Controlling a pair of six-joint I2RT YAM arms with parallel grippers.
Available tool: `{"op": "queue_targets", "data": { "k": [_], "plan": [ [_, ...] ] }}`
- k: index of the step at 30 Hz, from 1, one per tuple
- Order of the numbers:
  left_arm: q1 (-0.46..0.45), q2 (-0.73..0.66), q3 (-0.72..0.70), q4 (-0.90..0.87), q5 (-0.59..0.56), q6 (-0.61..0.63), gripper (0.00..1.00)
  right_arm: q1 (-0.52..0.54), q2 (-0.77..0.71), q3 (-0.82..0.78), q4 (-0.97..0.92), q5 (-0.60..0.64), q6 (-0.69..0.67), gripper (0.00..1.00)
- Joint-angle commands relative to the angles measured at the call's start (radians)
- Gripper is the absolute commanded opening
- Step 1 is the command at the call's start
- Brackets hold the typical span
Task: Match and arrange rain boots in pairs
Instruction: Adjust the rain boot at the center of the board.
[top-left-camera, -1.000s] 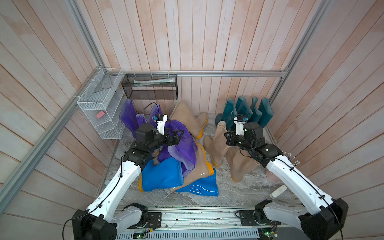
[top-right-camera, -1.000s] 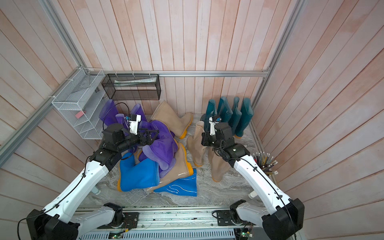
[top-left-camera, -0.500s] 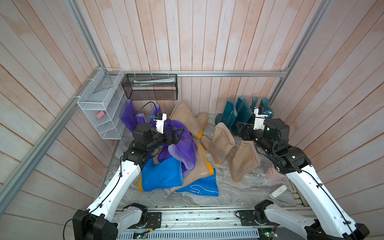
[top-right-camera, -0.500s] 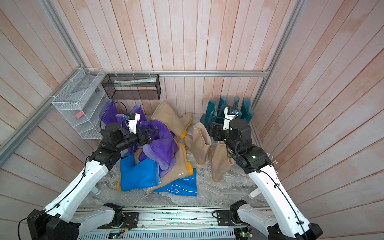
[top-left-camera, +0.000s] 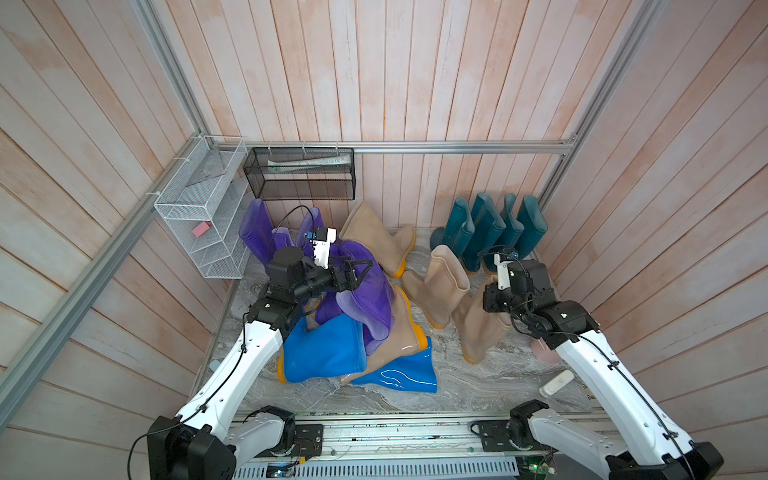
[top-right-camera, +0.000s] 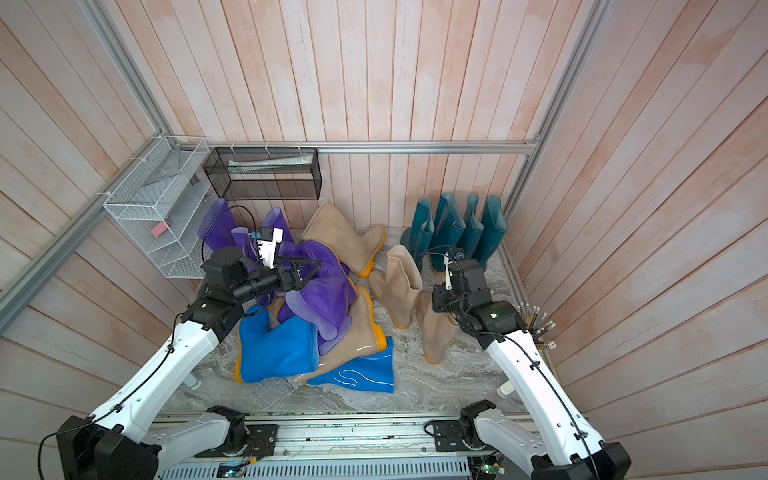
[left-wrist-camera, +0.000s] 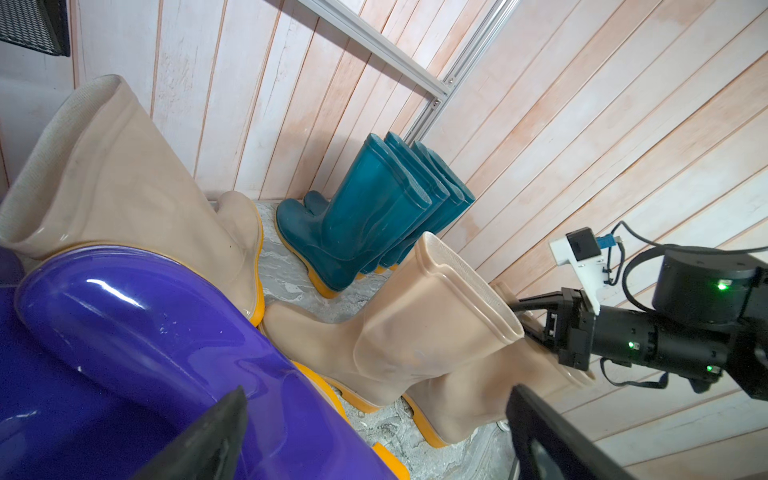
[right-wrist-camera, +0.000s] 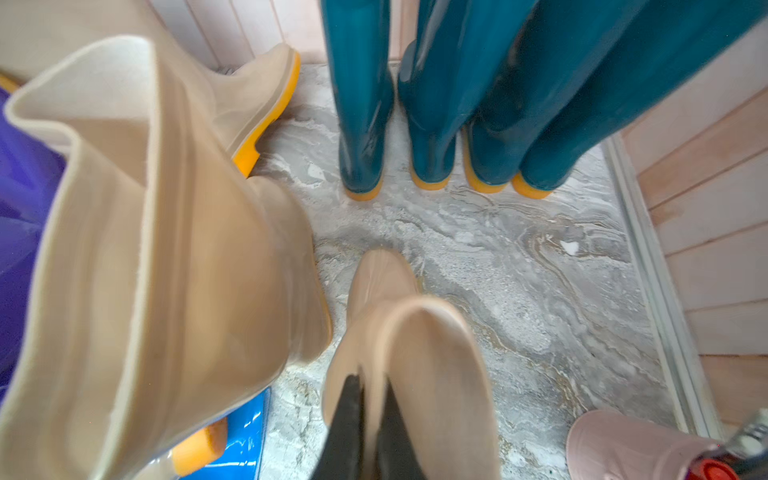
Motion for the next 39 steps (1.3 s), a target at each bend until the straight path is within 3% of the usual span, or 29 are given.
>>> {"op": "queue_targets", "data": {
  "k": [1, 7, 11, 20, 26, 32, 39],
  "plan": [
    [0.004, 0.001, -0.018, 0.024, 0.020, -0.005, 1.00, -0.034, -0.020, -0.005, -0.022, 0.045, -0.003, 0.00],
    [0.003, 0.008, -0.022, 0.035, 0.026, -0.011, 1.00, -0.058, 0.045, 0.054, -0.048, 0.182, -0.085, 0.00],
    [0.003, 0.020, -0.017, 0.033, 0.038, -0.015, 1.00, -0.062, 0.088, 0.076, -0.049, 0.209, -0.111, 0.00],
    [0.002, -0.004, -0.023, 0.033, 0.026, -0.011, 1.00, -0.089, 0.123, 0.189, -0.095, 0.183, -0.201, 0.00],
    [0.002, 0.007, -0.023, 0.045, 0.046, -0.029, 1.00, -0.153, 0.130, 0.191, -0.028, 0.056, -0.280, 0.00],
    [0.002, 0.005, -0.024, 0.047, 0.046, -0.030, 1.00, -0.169, 0.165, 0.190, 0.071, 0.025, -0.347, 0.00],
    [0.003, -0.011, -0.025, 0.040, 0.033, -0.020, 1.00, -0.188, 0.196, 0.172, 0.116, 0.004, -0.319, 0.00]
  ]
}}
